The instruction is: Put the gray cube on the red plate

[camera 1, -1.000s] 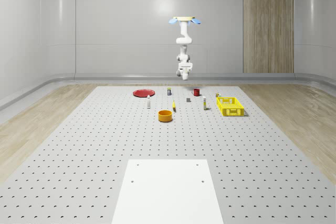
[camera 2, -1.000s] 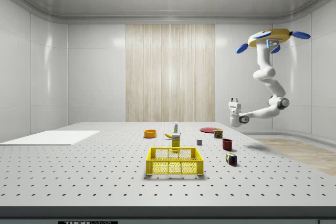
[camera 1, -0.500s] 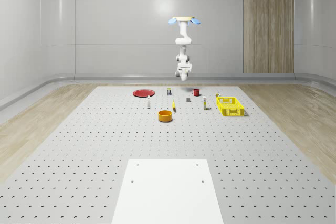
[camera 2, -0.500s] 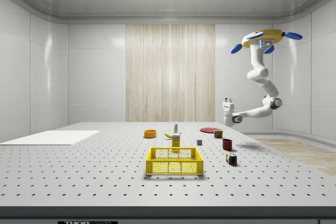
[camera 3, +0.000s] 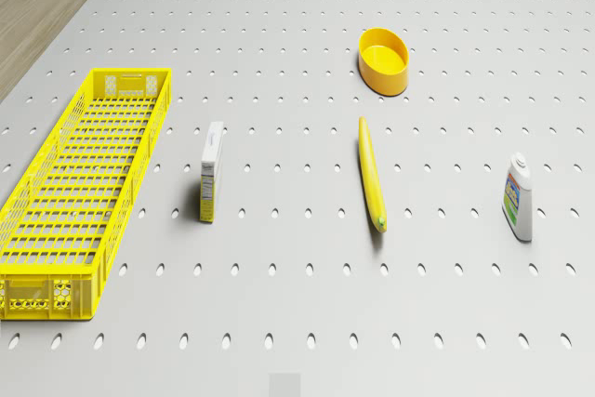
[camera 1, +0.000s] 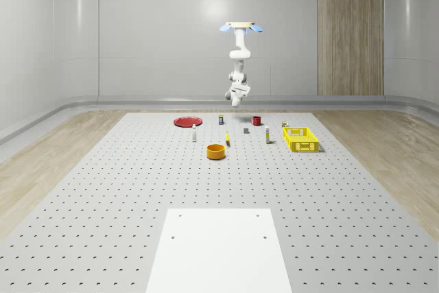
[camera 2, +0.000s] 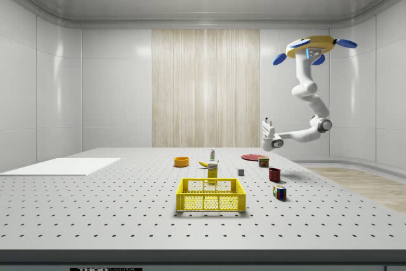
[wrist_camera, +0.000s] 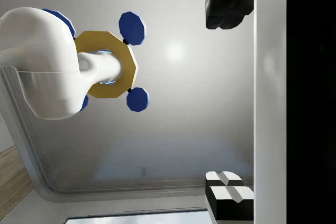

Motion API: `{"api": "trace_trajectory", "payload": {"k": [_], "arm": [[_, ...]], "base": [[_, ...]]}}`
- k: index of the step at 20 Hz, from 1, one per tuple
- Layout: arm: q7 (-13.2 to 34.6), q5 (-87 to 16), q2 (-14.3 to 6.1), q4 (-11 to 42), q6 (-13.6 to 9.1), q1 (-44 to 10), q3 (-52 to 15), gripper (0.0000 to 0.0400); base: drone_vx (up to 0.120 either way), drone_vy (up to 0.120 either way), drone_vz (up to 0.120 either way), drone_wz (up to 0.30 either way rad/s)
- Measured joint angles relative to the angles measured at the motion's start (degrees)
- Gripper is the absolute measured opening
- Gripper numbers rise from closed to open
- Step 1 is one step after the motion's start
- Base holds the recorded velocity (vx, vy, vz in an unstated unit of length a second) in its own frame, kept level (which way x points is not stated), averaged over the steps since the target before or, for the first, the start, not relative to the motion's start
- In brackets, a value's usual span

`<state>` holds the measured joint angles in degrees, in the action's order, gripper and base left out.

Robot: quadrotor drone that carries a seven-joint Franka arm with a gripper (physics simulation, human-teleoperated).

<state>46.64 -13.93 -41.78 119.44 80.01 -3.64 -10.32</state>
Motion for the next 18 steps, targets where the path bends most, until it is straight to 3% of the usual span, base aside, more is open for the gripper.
{"api": "trace_trajectory", "payload": {"k": [6,11,15,18], "arm": [[3.7,-22.1,-1.7,7.2,1.1,-5.1,-15.0,0.04],[12.0,-53.0,-5.4,23.7,1.6,-14.0,-33.1,0.04],[22.1,-76.4,-8.6,36.8,-1.7,-25.3,-44.9,0.04],[29.0,-87.8,-10.9,42.1,-5.8,-34.5,-51.0,0.04]], "base": [[0.12,0.0,-0.1,0.0],[0.12,0.0,-0.12,0.0],[0.12,0.0,-0.12,0.0],[0.12,0.0,-0.12,0.0]]}}
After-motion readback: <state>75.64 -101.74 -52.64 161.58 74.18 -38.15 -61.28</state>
